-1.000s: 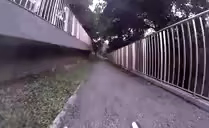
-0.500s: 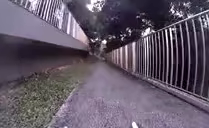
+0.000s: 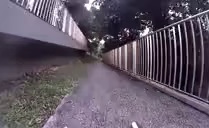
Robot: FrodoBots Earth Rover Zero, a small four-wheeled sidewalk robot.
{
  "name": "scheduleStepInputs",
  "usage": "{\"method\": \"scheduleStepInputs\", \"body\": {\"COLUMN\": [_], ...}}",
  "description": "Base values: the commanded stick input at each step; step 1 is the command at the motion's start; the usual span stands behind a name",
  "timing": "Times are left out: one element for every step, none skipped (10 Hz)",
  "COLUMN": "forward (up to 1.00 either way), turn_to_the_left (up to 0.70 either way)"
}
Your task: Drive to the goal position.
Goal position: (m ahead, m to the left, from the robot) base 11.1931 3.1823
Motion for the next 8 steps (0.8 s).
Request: {"method": "scheduleStepInputs", "body": {"forward": [0.70, 0.70, 0.70, 0.70, 0.70, 0.70, 0.70, 0.70], "turn_to_the_left": [0.00, 0.00, 0.00, 0.00, 0.00, 0.00, 0.00, 0.00]}}
